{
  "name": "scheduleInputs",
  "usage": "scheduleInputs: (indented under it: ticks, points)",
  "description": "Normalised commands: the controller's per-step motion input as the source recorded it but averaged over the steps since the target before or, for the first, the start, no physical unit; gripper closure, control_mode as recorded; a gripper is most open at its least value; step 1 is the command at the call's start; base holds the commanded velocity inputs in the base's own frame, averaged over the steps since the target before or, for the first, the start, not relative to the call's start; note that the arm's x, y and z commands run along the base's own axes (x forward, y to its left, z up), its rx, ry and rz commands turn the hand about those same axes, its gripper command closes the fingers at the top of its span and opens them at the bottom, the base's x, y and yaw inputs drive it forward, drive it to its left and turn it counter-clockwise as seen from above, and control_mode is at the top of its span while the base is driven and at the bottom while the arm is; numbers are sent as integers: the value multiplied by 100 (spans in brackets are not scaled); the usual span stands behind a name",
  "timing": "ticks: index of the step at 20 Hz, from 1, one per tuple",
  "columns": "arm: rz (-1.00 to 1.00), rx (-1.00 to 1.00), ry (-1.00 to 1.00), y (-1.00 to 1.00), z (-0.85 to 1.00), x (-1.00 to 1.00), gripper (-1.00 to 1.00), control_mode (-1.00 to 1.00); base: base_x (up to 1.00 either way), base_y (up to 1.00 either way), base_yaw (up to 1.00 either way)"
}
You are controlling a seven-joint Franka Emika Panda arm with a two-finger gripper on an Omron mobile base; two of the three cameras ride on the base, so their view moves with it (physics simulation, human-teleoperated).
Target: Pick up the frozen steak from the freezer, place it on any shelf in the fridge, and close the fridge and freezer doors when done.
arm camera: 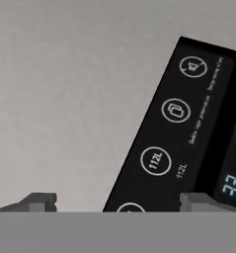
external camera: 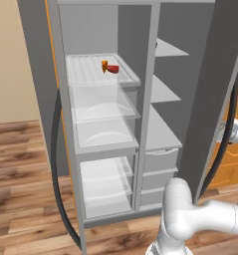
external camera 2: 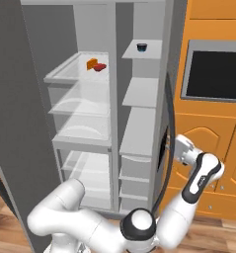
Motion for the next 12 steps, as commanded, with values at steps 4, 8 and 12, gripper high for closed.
scheduleInputs:
  ticks: [4, 8, 12]
  points:
    - [0, 0, 4, 80, 0, 6, -100, -100, 0, 0, 0]
    - [-1, 0, 6, 71, 0, 15, -100, -100, 0, 0, 0]
    - [-2, 0, 5, 62, 0, 26, -100, -100, 0, 0, 0]
